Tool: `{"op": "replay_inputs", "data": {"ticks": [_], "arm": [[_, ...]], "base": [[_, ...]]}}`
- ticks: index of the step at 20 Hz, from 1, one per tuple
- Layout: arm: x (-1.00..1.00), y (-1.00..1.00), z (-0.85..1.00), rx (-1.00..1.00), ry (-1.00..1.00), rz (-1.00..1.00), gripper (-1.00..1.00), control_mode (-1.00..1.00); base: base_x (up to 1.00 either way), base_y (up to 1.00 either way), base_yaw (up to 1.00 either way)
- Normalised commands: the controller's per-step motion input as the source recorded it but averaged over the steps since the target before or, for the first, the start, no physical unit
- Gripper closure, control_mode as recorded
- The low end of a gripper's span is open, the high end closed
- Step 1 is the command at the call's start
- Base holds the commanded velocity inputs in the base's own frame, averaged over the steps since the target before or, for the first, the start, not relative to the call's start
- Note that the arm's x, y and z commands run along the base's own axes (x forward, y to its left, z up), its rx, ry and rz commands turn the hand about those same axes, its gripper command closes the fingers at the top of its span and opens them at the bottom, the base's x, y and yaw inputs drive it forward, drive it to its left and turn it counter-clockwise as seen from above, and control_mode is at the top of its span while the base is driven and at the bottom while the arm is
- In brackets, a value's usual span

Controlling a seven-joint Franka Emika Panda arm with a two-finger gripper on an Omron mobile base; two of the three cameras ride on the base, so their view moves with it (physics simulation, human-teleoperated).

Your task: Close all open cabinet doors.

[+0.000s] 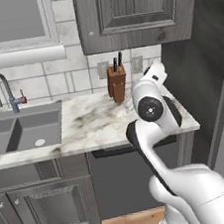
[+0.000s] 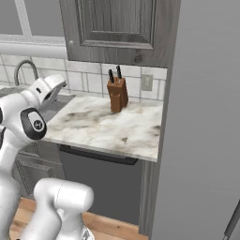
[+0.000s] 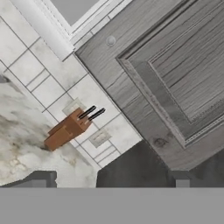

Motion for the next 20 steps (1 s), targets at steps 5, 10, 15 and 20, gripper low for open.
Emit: {"op": "replay_inputs", "data": {"ticks": [5,10,15,20], "arm": [[-0.98,-0.20,-0.04,0.06,0.00,-0.11,-1.00,-1.00],[-0.54,0.00,-0.10,0.00,0.02,-0.08,-1.00,-1.00],[-0.07,0.00,-0.01,0.00,0.00,-0.02,-1.00,-1.00],[0.00,0.00,0.00,0.00,0.00,0.00,-1.00,-1.00]], "base": [[0.00,0.00,0.00],[0.00,0.00,0.00],[0.00,0.00,0.00],[0.00,0.00,0.00]]}}
